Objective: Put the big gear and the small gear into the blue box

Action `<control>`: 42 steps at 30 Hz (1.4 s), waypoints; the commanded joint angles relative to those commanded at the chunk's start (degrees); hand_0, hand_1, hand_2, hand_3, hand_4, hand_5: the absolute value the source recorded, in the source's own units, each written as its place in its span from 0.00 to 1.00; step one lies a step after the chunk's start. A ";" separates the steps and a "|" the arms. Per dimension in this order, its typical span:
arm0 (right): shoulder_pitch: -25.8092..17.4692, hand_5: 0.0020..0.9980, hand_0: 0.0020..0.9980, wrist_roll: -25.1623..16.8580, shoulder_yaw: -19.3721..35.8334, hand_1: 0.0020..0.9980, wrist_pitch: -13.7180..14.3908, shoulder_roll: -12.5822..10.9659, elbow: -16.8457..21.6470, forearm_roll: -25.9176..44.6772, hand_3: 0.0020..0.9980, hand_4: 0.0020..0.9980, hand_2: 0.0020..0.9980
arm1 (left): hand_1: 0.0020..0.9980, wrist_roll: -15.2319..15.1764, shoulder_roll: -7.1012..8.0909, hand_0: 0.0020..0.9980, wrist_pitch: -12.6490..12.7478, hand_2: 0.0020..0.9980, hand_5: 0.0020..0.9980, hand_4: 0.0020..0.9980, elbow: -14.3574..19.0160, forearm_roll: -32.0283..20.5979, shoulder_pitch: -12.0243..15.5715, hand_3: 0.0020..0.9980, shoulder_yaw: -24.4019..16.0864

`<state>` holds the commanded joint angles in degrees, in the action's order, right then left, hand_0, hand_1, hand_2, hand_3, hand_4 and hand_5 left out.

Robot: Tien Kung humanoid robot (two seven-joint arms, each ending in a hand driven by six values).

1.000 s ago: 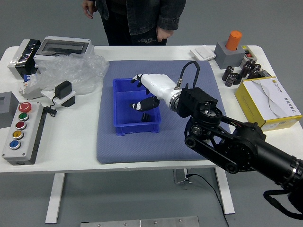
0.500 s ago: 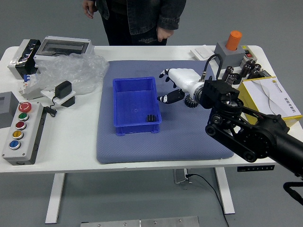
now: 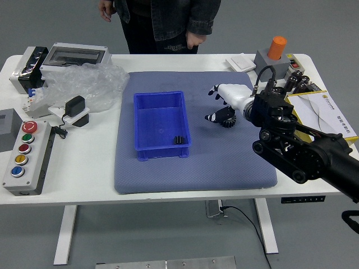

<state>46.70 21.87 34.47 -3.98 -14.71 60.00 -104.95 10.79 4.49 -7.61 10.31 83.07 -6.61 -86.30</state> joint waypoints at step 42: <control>0.49 0.27 0.67 -4.50 -2.91 0.61 2.83 4.11 -17.10 4.08 0.75 0.74 0.73 | 0.68 -0.08 -0.32 0.73 0.10 0.69 0.01 0.42 0.00 -0.19 -0.05 0.69 0.28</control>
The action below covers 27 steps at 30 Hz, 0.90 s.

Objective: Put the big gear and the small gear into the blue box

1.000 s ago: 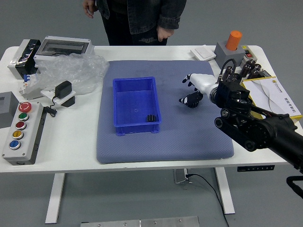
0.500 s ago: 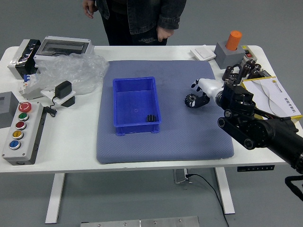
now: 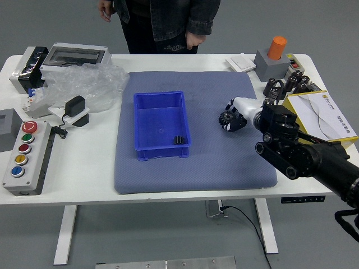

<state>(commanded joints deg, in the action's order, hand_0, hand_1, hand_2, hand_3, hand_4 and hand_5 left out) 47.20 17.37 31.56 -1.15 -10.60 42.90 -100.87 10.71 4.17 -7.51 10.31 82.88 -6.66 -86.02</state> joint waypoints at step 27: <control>-1.17 0.21 0.65 -4.12 -0.88 0.50 5.50 1.61 -3.03 -0.04 0.58 0.66 0.52 | 0.68 0.00 -0.33 0.73 0.23 0.69 0.00 0.41 0.00 -0.64 -0.01 0.68 0.36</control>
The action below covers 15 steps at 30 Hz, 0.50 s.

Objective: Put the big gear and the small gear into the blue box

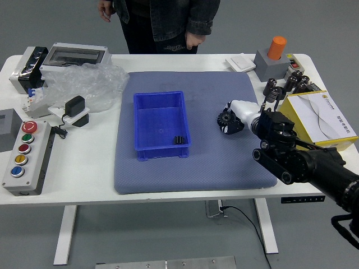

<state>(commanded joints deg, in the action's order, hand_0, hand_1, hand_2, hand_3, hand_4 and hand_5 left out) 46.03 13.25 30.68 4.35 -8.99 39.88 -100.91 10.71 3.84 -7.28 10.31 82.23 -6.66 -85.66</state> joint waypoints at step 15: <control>0.22 0.12 0.61 -0.09 2.10 0.46 1.51 -0.87 1.28 -0.46 0.52 0.72 0.47 | 0.68 -0.05 0.06 0.73 0.04 0.69 0.00 0.41 0.00 -0.09 -0.01 0.68 -0.03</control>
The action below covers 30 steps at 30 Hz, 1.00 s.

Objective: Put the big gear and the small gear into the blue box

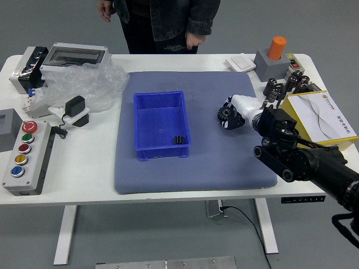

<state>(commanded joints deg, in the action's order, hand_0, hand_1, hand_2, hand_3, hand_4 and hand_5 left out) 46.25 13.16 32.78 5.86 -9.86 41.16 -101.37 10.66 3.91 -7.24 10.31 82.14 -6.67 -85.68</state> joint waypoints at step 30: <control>-0.95 0.09 0.62 5.53 7.00 0.46 0.18 -2.57 25.70 -7.31 0.53 0.72 0.47 | 0.68 0.03 0.19 0.73 -0.24 0.69 0.00 0.42 0.00 0.66 0.24 0.69 -0.71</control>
<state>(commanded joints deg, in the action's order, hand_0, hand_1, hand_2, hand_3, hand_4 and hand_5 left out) 45.30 18.69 39.78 6.04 -12.43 66.86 -108.68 10.69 4.09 -7.48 10.31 82.80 -6.43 -86.39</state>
